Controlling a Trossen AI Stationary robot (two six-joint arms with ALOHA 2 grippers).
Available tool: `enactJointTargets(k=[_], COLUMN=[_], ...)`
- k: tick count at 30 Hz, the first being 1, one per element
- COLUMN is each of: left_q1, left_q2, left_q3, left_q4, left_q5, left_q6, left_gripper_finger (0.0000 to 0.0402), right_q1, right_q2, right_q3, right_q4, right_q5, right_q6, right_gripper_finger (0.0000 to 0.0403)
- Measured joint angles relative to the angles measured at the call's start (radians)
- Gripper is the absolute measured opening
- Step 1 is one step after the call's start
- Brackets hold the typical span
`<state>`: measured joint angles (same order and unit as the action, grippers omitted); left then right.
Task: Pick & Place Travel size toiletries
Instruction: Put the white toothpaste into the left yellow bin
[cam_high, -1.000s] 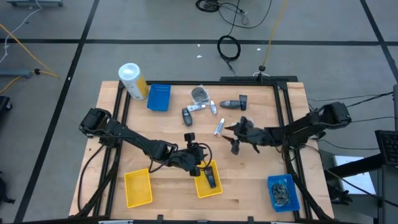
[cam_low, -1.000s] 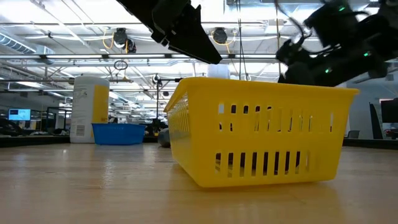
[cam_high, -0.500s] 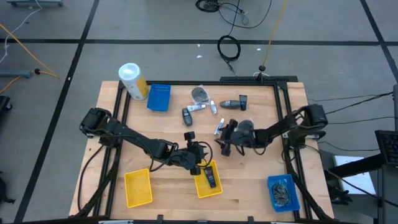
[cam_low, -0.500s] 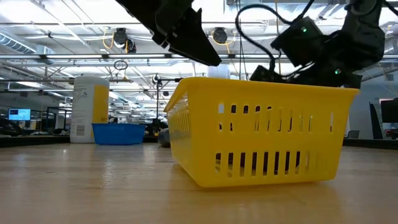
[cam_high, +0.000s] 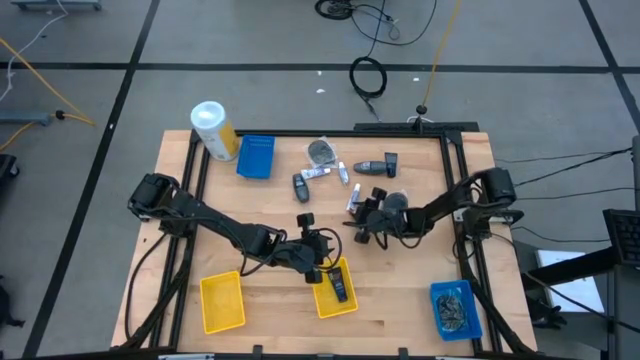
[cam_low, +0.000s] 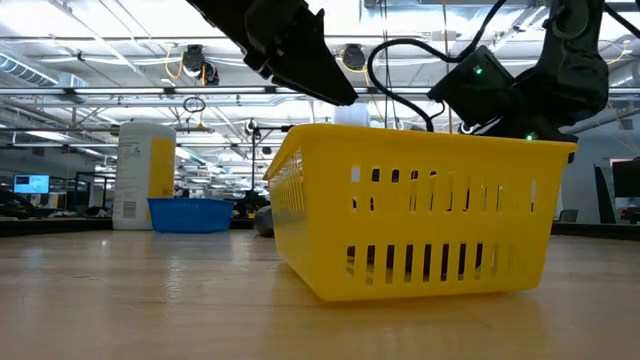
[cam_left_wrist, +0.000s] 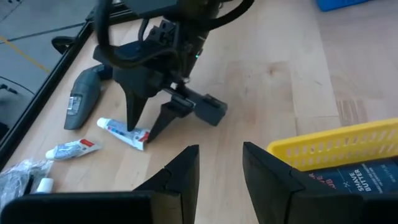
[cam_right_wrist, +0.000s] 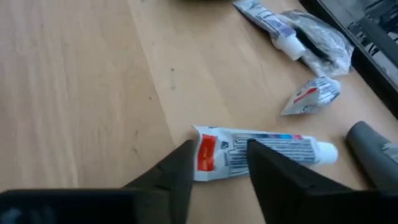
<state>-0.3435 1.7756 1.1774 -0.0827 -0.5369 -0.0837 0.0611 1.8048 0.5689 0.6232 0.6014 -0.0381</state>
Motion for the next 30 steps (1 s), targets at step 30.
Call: enactJointTargets(k=[30], left_q1=[0.005], left_q2=[0.000], left_q3=[-0.086], left_q4=[0.145], left_q5=[-0.139], left_q6=[0.178], left_gripper_finger=[0.0122], right_q1=[0.255], right_q2=[-0.354], right_q3=[-0.007], right_q4=[0.008], right_q5=[-0.085], right_q6=[-0.190], right_gripper_finger=[0.0000])
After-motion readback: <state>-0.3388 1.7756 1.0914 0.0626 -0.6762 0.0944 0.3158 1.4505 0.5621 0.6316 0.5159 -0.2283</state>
